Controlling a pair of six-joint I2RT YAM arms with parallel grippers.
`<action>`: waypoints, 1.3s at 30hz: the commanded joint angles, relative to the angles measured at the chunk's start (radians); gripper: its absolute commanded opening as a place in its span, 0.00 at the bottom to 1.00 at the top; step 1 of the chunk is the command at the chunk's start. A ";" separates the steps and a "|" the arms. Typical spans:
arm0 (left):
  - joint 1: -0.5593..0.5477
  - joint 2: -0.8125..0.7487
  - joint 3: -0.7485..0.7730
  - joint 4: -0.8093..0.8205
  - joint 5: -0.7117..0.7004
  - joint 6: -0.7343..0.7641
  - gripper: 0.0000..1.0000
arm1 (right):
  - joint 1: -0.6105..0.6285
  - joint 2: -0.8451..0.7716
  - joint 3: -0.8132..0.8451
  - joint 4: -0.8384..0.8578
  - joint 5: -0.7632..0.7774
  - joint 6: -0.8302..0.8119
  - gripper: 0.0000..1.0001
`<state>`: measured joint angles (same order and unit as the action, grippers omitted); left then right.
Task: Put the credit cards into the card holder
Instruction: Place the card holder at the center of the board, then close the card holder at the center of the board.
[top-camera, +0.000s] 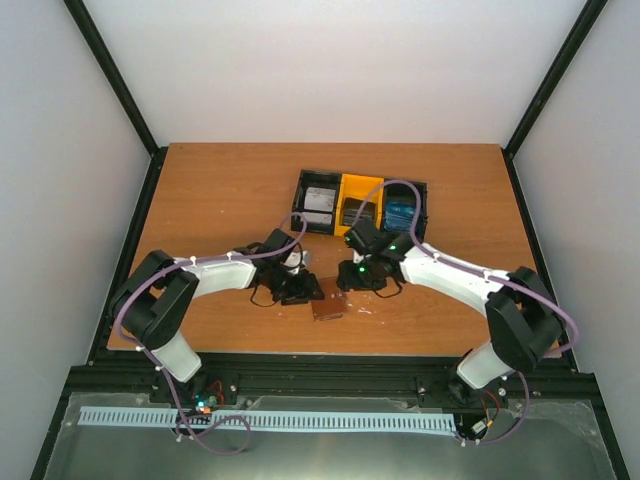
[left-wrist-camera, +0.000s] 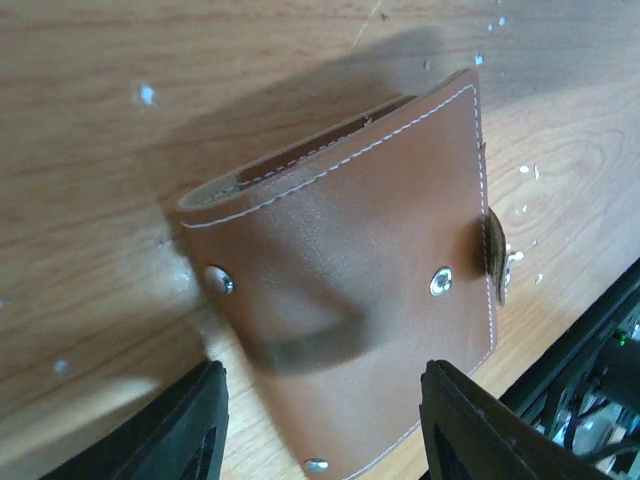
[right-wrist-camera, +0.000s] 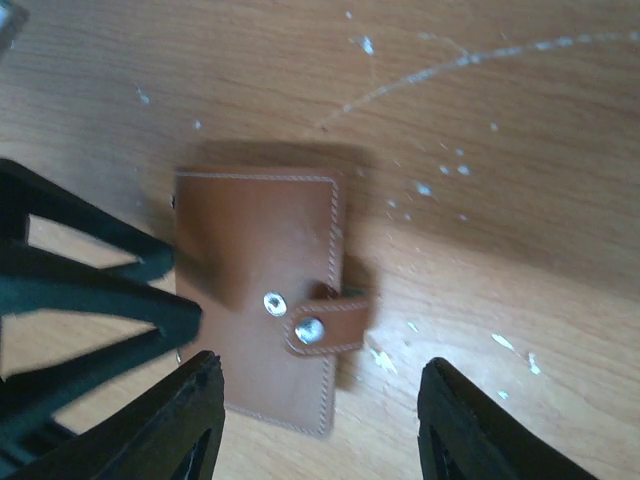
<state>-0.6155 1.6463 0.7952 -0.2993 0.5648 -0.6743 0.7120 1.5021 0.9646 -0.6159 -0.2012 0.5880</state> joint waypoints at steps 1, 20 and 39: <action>-0.029 -0.025 -0.008 0.028 -0.118 -0.204 0.53 | 0.084 0.072 0.090 -0.092 0.227 0.057 0.52; -0.065 -0.043 -0.208 0.259 -0.125 -0.614 0.42 | 0.224 0.259 0.211 -0.162 0.366 0.039 0.46; -0.069 -0.019 -0.255 0.223 -0.184 -0.656 0.30 | 0.260 0.322 0.253 -0.203 0.467 0.076 0.28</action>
<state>-0.6701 1.5734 0.5900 0.0383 0.4664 -1.3003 0.9577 1.8198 1.1942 -0.7948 0.2077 0.6369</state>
